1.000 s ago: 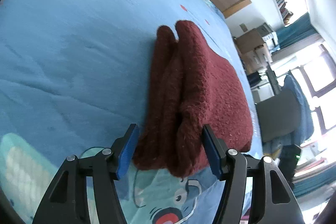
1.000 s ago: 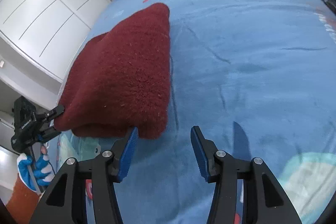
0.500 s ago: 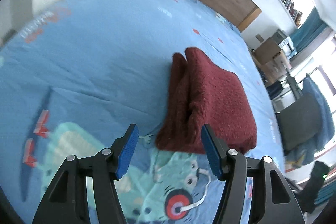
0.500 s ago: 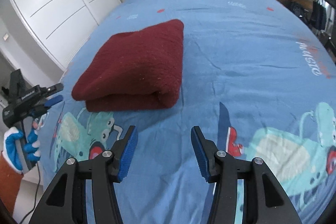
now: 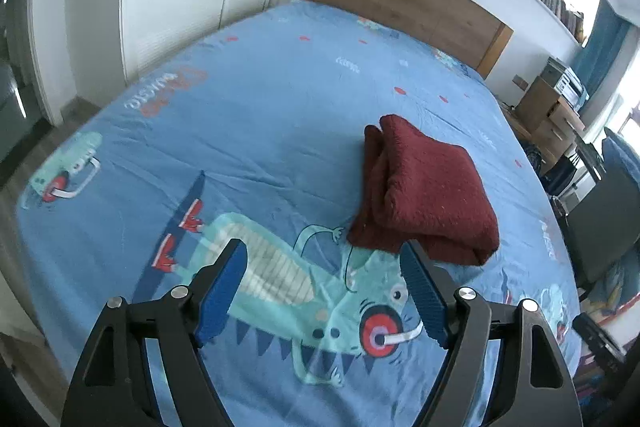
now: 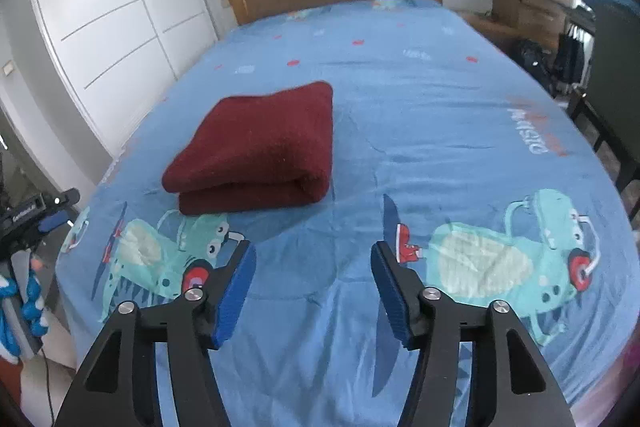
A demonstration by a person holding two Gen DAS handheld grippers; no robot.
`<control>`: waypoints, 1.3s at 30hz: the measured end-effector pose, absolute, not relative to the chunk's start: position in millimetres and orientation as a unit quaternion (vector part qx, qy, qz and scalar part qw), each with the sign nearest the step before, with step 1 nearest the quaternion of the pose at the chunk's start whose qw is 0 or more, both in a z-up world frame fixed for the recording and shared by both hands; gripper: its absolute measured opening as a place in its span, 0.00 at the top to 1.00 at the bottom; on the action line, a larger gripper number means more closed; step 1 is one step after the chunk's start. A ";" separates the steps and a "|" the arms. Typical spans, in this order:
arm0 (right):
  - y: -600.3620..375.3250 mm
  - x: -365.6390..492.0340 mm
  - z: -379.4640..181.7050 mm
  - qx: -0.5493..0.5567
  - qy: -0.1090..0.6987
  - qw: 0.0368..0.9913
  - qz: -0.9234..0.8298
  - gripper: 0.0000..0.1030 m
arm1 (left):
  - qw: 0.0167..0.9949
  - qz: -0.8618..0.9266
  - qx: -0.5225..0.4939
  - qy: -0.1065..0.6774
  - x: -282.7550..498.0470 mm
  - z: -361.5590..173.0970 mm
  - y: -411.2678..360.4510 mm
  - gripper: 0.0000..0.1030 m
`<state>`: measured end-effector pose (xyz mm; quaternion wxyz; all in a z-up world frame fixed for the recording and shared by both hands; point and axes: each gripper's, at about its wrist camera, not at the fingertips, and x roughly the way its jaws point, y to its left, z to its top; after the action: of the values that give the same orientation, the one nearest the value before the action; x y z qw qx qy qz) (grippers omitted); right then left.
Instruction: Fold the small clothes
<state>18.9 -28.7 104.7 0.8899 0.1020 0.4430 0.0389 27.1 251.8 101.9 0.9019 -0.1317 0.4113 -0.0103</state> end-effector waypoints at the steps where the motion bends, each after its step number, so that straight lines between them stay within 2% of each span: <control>1: -26.5 12.1 109.7 0.099 0.438 0.893 0.035 0.36 | 0.904 -0.010 -0.127 0.408 20.2 104.1 249.7 0.27; 3: -22.6 2.0 117.0 0.093 0.433 0.896 0.028 0.34 | 0.908 -0.010 -0.120 0.401 9.9 106.4 246.5 0.26; 5: -19.3 -8.3 122.9 0.087 0.427 0.900 0.022 0.32 | 0.912 -0.010 -0.111 0.395 -1.0 109.0 243.2 0.19; 10: -12.2 -29.3 135.0 0.079 0.411 0.908 0.006 0.27 | 0.921 -0.008 -0.074 0.381 -23.7 113.9 233.9 0.14; 20: 0.2 -58.4 148.9 0.061 0.386 0.920 -0.025 0.22 | 0.934 0.006 -0.028 0.355 -52.0 113.4 222.2 0.03; 35: 8.1 -69.9 142.3 0.064 0.385 0.920 -0.030 0.15 | 0.945 0.021 0.015 0.326 -63.5 111.0 214.6 0.01; 39: 10.8 -70.5 142.3 0.058 0.381 0.922 -0.031 0.09 | 0.947 0.012 0.014 0.322 -66.1 110.2 212.2 0.01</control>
<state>-70.5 10.8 142.3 0.9221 0.0577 0.3815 -0.0311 -66.1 212.2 110.2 0.9465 0.0145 0.3221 0.0125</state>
